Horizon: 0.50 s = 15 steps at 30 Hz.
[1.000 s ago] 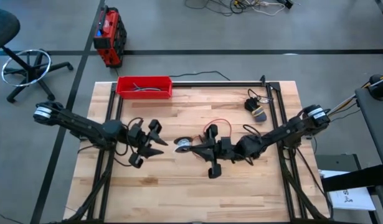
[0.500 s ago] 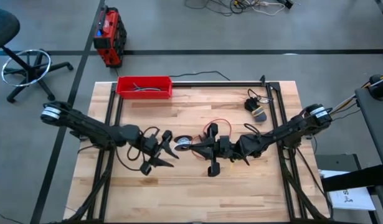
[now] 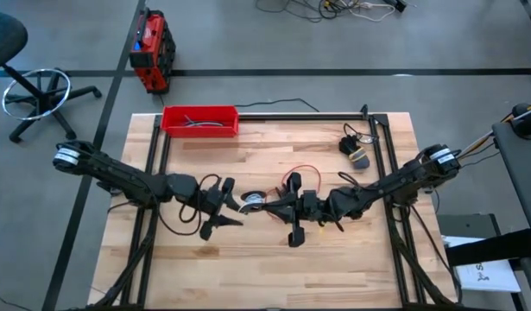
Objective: Coil cords
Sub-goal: Coil the white wire onto the black spool
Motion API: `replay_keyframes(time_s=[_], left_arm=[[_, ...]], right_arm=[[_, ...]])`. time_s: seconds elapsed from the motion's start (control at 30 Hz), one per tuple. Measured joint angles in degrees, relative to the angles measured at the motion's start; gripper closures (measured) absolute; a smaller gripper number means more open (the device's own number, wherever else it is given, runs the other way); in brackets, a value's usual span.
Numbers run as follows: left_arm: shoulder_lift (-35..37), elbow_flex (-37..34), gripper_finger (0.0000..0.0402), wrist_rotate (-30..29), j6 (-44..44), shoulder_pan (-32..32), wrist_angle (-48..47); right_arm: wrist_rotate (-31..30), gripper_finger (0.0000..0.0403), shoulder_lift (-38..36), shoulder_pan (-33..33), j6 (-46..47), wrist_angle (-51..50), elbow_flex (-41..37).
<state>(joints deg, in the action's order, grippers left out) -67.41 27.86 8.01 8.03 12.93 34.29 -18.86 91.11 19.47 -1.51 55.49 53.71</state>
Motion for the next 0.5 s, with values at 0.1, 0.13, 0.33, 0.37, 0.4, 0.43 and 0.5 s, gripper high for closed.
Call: replay_keyframes(time_s=[0.1, 0.13, 0.33, 0.37, 0.4, 0.43, 0.5], left_arm=[[0.0, 0.0, 0.0239, 0.7, 0.0, 0.1, 0.3], [0.0, 0.0, 0.0233, 0.7, 0.0, 0.1, -0.2], [2.3, 0.3, 0.0203, 0.4, -0.7, -0.5, -7.7], [3.0, 0.3, 0.0200, 0.5, -0.8, -0.4, -7.9], [3.7, 0.3, 0.0197, 0.5, -0.9, -0.4, -8.1], [4.5, 0.3, 0.0195, 0.5, -0.9, -0.4, -8.2], [6.0, 0.3, 0.0190, 0.9, -0.9, -0.4, -7.9]], right_arm=[[0.0, 0.0403, 0.0, 0.0, 0.0, -1.0, 0.0], [0.0, 0.0403, 0.0, 0.0, 0.0, -1.3, 0.0], [0.9, 0.0403, 0.0, 0.0, 0.1, -1.8, 0.0], [0.9, 0.0403, 0.0, 0.0, 0.2, -1.9, 0.0], [0.9, 0.0403, 0.0, 0.0, 0.5, -2.1, 0.0], [0.9, 0.0403, 0.0, 0.0, 0.7, -2.4, 0.0], [1.0, 0.0403, 0.0, 0.0, 0.8, -3.0, 0.0]])
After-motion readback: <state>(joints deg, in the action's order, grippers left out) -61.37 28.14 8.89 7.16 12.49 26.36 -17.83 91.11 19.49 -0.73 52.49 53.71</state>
